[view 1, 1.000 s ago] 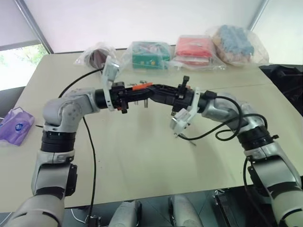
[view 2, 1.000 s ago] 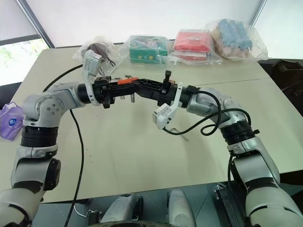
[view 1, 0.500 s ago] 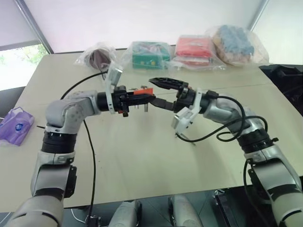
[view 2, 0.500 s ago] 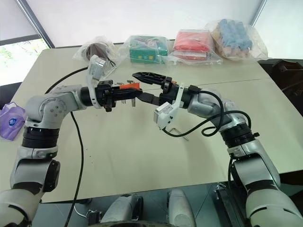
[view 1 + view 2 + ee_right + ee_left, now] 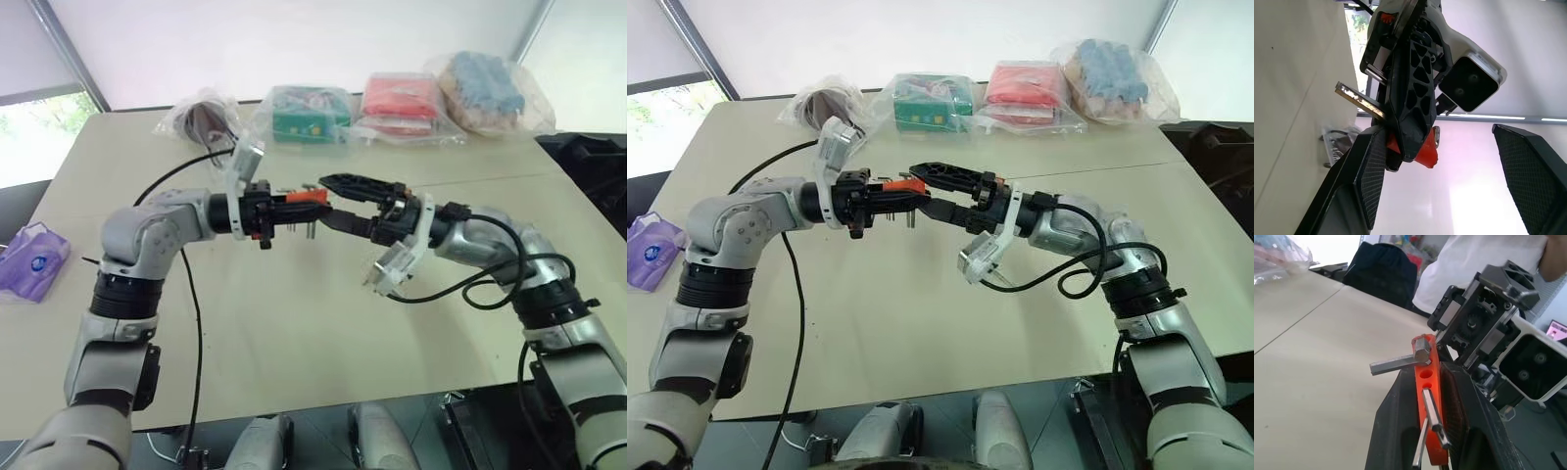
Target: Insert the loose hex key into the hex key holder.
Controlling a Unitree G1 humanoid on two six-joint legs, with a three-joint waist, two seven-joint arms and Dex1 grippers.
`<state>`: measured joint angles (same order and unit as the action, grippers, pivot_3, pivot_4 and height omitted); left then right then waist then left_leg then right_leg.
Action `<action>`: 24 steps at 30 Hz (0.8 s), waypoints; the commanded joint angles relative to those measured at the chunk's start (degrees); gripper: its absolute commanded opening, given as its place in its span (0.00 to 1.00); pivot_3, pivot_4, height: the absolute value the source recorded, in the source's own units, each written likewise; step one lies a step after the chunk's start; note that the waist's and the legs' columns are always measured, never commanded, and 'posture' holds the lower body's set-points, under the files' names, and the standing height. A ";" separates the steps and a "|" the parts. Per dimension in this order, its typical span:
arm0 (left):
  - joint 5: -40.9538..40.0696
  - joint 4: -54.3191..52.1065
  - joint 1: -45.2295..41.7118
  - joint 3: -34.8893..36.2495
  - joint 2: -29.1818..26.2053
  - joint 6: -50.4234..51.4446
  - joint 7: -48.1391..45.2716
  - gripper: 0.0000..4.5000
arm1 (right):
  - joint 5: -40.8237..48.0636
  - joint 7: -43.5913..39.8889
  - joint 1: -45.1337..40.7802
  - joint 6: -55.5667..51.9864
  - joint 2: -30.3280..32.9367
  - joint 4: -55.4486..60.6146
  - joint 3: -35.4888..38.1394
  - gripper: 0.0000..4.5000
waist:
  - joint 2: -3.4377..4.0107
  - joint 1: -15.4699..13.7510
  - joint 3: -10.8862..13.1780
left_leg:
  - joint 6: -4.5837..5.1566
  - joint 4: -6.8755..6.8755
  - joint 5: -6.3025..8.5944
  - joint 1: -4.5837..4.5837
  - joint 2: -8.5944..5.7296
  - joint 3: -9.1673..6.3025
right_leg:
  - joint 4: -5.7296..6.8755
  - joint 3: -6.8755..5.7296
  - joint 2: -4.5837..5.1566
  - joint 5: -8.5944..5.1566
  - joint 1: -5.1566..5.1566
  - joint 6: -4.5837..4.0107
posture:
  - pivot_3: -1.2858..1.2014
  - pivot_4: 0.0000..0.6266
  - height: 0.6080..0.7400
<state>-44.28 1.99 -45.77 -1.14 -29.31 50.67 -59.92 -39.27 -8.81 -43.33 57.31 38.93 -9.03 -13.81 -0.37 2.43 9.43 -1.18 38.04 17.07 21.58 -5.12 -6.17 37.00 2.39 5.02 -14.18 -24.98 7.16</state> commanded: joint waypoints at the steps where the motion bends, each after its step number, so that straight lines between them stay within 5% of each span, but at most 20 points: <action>1: 0.93 1.34 -1.07 7.28 -3.92 -2.24 2.74 0.03 | -2.01 1.78 0.33 1.40 3.59 -1.21 2.69 0.77 | -0.03 0.00 0.02 | 0.00 0.00 0.00 0.00 0.00 0.01 | 0.01 0.01 0.00 0.00 0.00 0.00 | 0.52 0.24 1.00; 11: 1.97 0.25 -0.48 7.29 -2.59 -4.08 4.04 0.03 | 1.48 -1.08 -0.20 0.94 3.20 -3.24 0.30 0.77 | -0.06 -0.04 0.03 | -0.01 0.03 -0.01 0.02 -0.01 0.04 | 0.00 0.04 0.01 0.00 0.00 0.00 | 0.52 0.24 1.00; 14: 3.60 -0.67 0.11 6.73 -2.60 -6.77 3.60 0.03 | 8.56 -6.77 1.17 -0.26 3.92 -4.82 -1.84 0.77 | -0.06 0.07 0.03 | -0.01 0.01 -0.01 0.01 0.01 0.04 | 0.00 0.04 0.00 0.00 0.00 0.00 | 0.52 0.24 1.00; 18: 6.00 -4.26 2.76 5.36 -1.58 -10.97 4.02 0.03 | 29.41 -22.41 5.28 -15.56 4.67 -2.95 -2.40 0.77 | -0.06 -0.05 0.03 | 0.00 0.00 0.00 -0.01 0.02 0.01 | -0.08 0.03 0.01 0.00 0.11 0.00 | 0.52 0.24 1.00; 24: 6.61 -8.83 7.01 4.80 1.07 -13.04 6.50 0.03 | 50.80 -37.72 9.77 -56.97 6.92 10.73 1.97 0.77 | -0.05 -0.39 0.03 | 0.02 0.07 0.01 0.00 0.05 -0.02 | -0.17 0.03 0.02 0.00 0.19 0.00 | 0.52 0.24 1.00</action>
<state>-37.85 -3.98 -39.15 3.04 -28.19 39.34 -54.09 5.82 -43.58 -33.88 11.01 44.35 -3.10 -14.49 -0.42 2.04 9.47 -1.15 38.10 17.09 21.58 -5.08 -6.20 36.82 2.41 5.05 -14.18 -24.79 7.15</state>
